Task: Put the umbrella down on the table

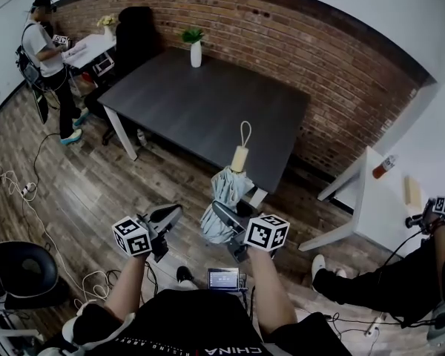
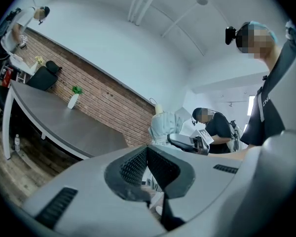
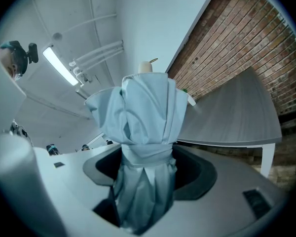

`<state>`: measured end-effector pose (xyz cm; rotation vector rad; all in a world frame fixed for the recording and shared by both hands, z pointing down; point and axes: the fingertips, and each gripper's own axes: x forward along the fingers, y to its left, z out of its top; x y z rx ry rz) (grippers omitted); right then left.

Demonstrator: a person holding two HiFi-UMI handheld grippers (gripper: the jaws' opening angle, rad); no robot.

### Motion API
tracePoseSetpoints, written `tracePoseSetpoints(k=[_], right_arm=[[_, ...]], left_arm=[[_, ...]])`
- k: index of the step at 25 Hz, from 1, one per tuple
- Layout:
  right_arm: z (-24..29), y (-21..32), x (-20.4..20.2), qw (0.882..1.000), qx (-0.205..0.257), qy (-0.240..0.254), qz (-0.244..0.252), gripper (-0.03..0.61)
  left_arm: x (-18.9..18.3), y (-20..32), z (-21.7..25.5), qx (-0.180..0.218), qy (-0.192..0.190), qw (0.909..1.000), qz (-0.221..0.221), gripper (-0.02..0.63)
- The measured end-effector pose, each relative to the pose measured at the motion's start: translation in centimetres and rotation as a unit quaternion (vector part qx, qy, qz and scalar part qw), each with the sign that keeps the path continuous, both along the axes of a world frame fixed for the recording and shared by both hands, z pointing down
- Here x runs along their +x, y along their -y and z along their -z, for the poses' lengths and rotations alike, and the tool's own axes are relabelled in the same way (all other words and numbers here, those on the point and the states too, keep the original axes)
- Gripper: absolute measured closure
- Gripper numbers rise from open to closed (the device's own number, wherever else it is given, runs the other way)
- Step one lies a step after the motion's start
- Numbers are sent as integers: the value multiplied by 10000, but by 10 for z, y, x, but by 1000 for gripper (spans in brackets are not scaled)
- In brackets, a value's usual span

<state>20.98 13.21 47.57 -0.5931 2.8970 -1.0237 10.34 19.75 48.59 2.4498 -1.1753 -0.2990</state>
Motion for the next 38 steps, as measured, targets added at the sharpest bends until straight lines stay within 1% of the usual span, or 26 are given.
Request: tracePoseSetpoints(k=[9,13,17,23,29,32,36,38], right_arm=[[0,16,-49,9996,-19,-14,-289,270],[-2,18,-64,9990,-72,18,-433,270],[0,24,-72,9986,-124,40,-507,270],[4,36,-87,9984,-138,76,-535,270],[-3,59,-105,9988,-198,152,-415,270],[-5,77,-118,9989,-224,184,-357,270],[-9,103,-137,9989,-283,237,-279,270],[-12,119,-142,9989,-319,222,-251,270]], left_arm=[[-54,19,-2,23,-58,9997,-248,611],[-69,22,-4,4,-48,9992,-402,611],[-78,27,0,35,-39,9989,-467,611],[-94,36,0,29,-99,9990,-431,611],[-109,51,-12,-21,-146,9995,-278,611],[-120,65,-13,-85,-157,9996,-209,611],[-139,90,-16,-81,-56,9999,-116,611],[-144,106,-18,-165,-106,9998,-84,611]])
